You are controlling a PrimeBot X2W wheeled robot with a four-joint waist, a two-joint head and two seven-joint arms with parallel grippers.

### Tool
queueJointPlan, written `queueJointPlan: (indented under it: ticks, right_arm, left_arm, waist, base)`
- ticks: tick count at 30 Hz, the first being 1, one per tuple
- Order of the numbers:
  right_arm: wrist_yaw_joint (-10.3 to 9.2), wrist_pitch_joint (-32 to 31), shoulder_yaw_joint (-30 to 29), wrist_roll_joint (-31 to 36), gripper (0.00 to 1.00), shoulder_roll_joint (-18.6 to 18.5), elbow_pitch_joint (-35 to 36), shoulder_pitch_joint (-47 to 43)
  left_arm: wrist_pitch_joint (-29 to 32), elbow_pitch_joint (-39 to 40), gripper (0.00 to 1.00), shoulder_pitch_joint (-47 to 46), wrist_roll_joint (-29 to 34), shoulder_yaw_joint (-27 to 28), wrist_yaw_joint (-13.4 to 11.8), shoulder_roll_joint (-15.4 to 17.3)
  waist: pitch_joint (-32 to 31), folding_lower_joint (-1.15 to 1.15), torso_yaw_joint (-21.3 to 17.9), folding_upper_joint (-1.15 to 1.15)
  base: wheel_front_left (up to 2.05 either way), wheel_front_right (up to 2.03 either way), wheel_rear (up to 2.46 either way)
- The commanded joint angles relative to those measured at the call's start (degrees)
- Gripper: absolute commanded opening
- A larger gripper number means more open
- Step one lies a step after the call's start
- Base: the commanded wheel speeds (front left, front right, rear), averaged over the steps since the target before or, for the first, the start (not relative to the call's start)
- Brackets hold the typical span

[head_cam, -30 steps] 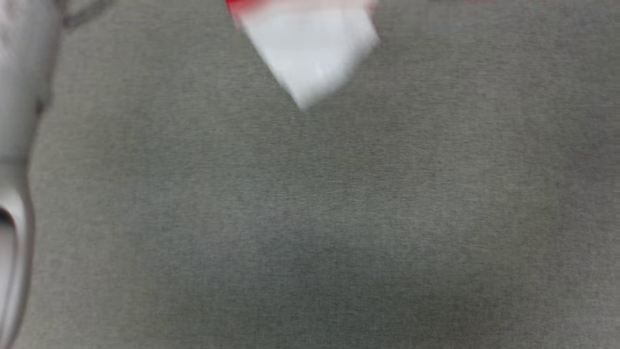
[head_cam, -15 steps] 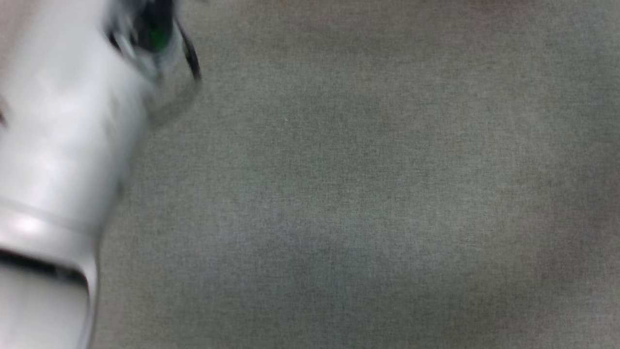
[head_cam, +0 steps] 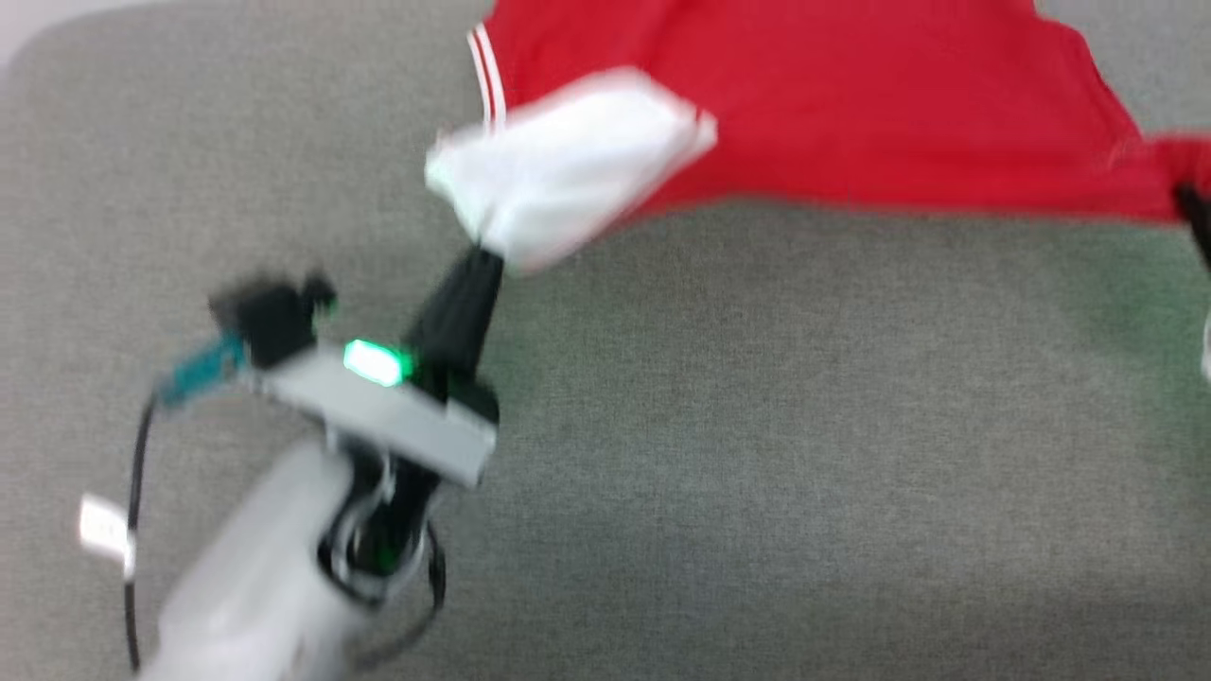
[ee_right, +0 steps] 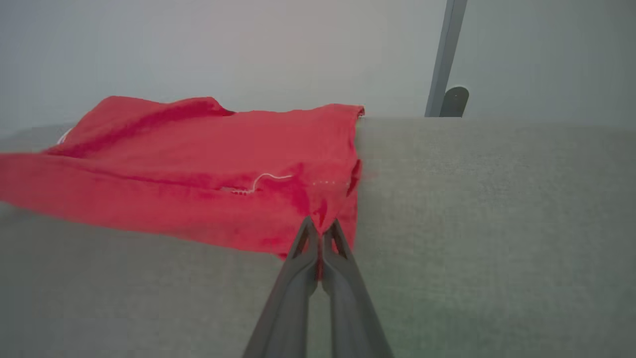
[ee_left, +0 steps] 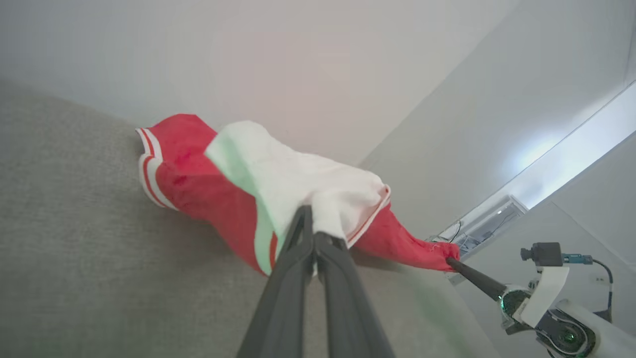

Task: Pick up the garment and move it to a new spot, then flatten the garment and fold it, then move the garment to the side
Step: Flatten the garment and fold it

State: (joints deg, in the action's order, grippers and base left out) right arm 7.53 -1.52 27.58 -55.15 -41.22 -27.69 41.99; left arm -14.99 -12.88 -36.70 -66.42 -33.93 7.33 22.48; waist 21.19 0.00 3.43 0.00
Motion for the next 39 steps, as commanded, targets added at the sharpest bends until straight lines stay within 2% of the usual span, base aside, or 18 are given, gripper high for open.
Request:
queueJointPlan:
  ticks: [1,7,12,17,23,27,30,34,39]
  right_arm:
    - [-0.09,-0.17,-0.88,-0.74,0.00,-1.19,2.69,-4.03]
    - [-0.09,-2.34,-5.52,0.41,0.00,-4.13,10.56,-16.16]
    - [-0.09,-5.41,-12.34,1.98,0.00,-3.66,17.45,-26.19]
    - [-0.09,-10.09,-21.96,5.64,0.00,-1.38,25.52,-37.05]
    - [-0.09,-18.07,-33.82,11.02,0.00,4.74,38.14,-47.69]
    - [-0.09,-23.46,-37.00,13.49,0.00,8.94,44.04,-48.89]
    - [-0.09,-26.58,-36.56,14.09,0.00,10.96,45.44,-47.00]
    - [-0.09,-28.69,-36.02,13.83,0.00,11.83,44.01,-44.58]
    - [-0.09,-30.03,-35.25,11.96,0.00,12.59,38.94,-39.26]
  left_arm:
    - [-0.22,3.07,0.00,4.58,0.84,1.46,0.19,0.30]
    - [-0.23,10.86,0.00,17.33,3.92,4.51,0.19,1.72]
    - [-0.23,17.72,0.00,25.52,5.22,6.32,0.19,3.74]
    - [-0.24,24.84,0.00,32.65,6.57,6.63,-1.46,5.90]
    - [-0.04,32.11,0.00,38.14,7.37,7.32,-4.65,8.30]
    - [0.80,33.22,0.00,37.65,7.19,7.45,-5.43,8.75]
    - [1.84,31.84,0.00,35.01,6.42,7.17,-4.69,7.96]
    - [3.17,28.90,0.00,31.45,5.81,6.36,-3.58,6.93]
    - [4.35,21.82,0.00,24.37,5.55,5.27,-2.09,4.40]
  waist:
    - [-2.20,0.00,0.12,0.00]
    - [-5.15,0.00,-0.08,0.00]
    - [-7.24,0.00,-0.31,0.00]
    - [-8.27,0.00,-0.39,0.00]
    - [-7.67,0.00,-0.35,0.00]
    - [-6.98,0.00,-0.39,0.00]
    - [-6.74,0.00,-0.31,0.00]
    - [-6.37,0.00,-0.07,0.00]
    - [-5.48,0.00,0.00,0.00]
  base:
    - [0.00,0.00,0.00]
    - [0.00,0.00,0.00]
    - [0.00,0.00,0.00]
    - [0.00,0.00,0.00]
    - [0.00,0.00,0.00]
    - [0.00,0.00,0.00]
    - [0.00,0.00,0.00]
    - [0.00,0.00,0.00]
    - [0.00,0.00,0.00]
